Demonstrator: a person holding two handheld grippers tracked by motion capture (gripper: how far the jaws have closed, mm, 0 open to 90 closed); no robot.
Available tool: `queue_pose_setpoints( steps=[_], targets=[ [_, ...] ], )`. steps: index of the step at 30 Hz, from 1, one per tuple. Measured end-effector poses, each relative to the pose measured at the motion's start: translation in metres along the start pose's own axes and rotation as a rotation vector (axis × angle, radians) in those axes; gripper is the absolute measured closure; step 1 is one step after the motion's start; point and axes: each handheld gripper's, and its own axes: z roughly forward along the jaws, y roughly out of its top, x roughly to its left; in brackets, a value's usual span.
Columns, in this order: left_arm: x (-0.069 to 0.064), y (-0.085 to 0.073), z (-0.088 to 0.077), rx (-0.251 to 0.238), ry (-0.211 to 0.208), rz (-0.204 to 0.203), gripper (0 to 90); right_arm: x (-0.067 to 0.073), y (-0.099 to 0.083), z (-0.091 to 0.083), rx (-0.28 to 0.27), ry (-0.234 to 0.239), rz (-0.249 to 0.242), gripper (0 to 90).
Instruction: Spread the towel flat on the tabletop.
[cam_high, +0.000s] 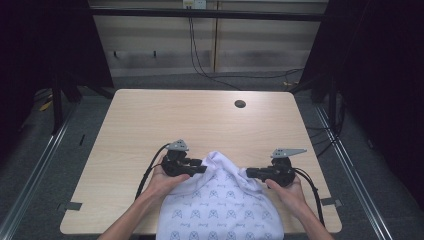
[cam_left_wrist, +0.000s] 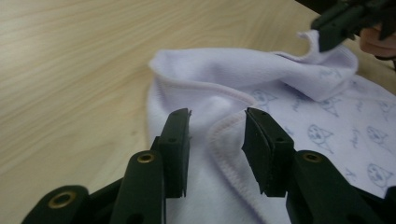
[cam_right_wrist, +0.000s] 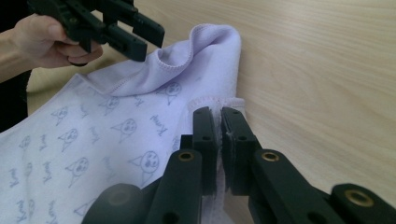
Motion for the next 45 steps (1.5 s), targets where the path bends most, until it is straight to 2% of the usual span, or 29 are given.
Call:
queue_pose_setpoints(
  steps=[2,4,5,6,7,9,13,14,15,17,18,19,20,23,26,28,29,30,31,32,33,36,37,38,40,41,42,44,45],
  targets=[
    [-0.004,0.000,0.004,0.013,-0.008,0.015,59.6,-0.001,0.000,-0.001,-0.004,-0.003,-0.002,84.6],
    [-0.011,-0.003,0.013,0.063,0.002,0.055,61.6,-0.004,0.001,-0.003,-0.014,-0.010,-0.001,84.7],
    [-0.012,-0.004,0.015,0.083,-0.003,0.068,67.5,-0.005,0.001,-0.004,-0.020,-0.011,0.002,84.7],
    [-0.015,-0.006,0.018,0.095,0.036,0.085,74.3,-0.005,0.001,-0.005,-0.021,-0.012,0.001,84.7],
    [-0.014,-0.008,0.018,0.089,0.019,0.074,84.7,-0.005,0.001,-0.006,-0.024,-0.016,0.002,84.7],
    [-0.012,-0.007,0.012,0.063,0.031,0.062,86.3,-0.006,0.002,-0.009,-0.037,-0.020,0.001,84.8],
    [-0.007,0.000,-0.020,-0.039,0.041,0.029,86.6,-0.009,0.007,-0.023,-0.087,-0.040,0.011,85.1],
    [-0.007,0.000,-0.020,-0.039,0.041,0.029,86.6,-0.009,0.007,-0.023,-0.087,-0.040,0.011,85.1],
    [-0.002,0.003,-0.046,-0.107,0.074,0.011,86.7,-0.011,0.011,-0.036,-0.128,-0.073,0.002,85.4],
    [0.005,0.006,-0.067,-0.147,0.114,0.002,86.7,-0.014,0.016,-0.048,-0.171,-0.090,0.013,85.5],
    [0.005,0.006,-0.067,-0.147,0.114,0.002,86.7,-0.016,0.019,-0.055,-0.189,-0.106,0.009,85.6],
    [0.012,0.011,-0.083,-0.155,0.159,0.002,86.7,-0.017,0.023,-0.062,-0.208,-0.121,0.005,85.6],
    [0.012,0.011,-0.083,-0.155,0.159,0.002,86.7,-0.017,0.023,-0.062,-0.208,-0.121,0.005,85.6],
    [0.025,0.025,-0.114,-0.197,0.249,0.009,86.7,-0.020,0.043,-0.080,-0.246,-0.184,-0.026,85.7],
    [0.031,0.034,-0.129,-0.229,0.272,0.003,86.6,-0.025,0.061,-0.087,-0.271,-0.204,-0.039,85.6],
    [0.032,0.039,-0.132,-0.234,0.286,0.018,86.6,-0.027,0.073,-0.086,-0.287,-0.210,-0.046,85.6],
    [0.033,0.049,-0.137,-0.247,0.304,0.027,86.6,-0.028,0.081,-0.084,-0.290,-0.225,-0.055,85.6],
    [0.033,0.049,-0.137,-0.247,0.304,0.027,86.6,-0.028,0.081,-0.084,-0.290,-0.225,-0.055,85.6],
    [0.037,0.060,-0.142,-0.269,0.326,0.028,86.6,-0.032,0.092,-0.080,-0.305,-0.237,-0.056,85.7],
    [0.037,0.060,-0.142,-0.269,0.326,0.028,86.5,-0.034,0.098,-0.078,-0.313,-0.243,-0.057,85.6],
    [0.046,0.070,-0.146,-0.296,0.350,0.015,86.5,-0.038,0.105,-0.076,-0.327,-0.243,-0.054,85.6],
    [0.064,0.087,-0.147,-0.314,0.373,-0.010,86.5,-0.045,0.121,-0.069,-0.342,-0.254,-0.047,85.6],
    [0.064,0.087,-0.147,-0.314,0.373,-0.010,86.4,-0.048,0.130,-0.065,-0.349,-0.269,-0.052,85.6],
    [0.075,0.099,-0.147,-0.337,0.371,-0.021,86.2,-0.052,0.139,-0.061,-0.353,-0.279,-0.044,85.6],
    [0.081,0.105,-0.146,-0.354,0.377,-0.033,85.1,-0.054,0.144,-0.059,-0.354,-0.290,-0.043,85.5],
    [0.087,0.109,-0.144,-0.353,0.388,-0.046,78.4,-0.067,0.155,-0.054,-0.340,-0.311,-0.021,81.0],
    [0.095,0.108,-0.140,-0.329,0.441,-0.097,72.1,-0.072,0.157,-0.052,-0.331,-0.334,-0.007,77.1],
    [0.099,0.105,-0.139,-0.307,0.451,-0.109,63.5,-0.085,0.154,-0.048,-0.313,-0.385,0.057,63.3],
    [0.109,0.093,-0.139,-0.273,0.490,-0.144,60.9,-0.091,0.150,-0.047,-0.311,-0.400,0.086,56.8]
  ],
)
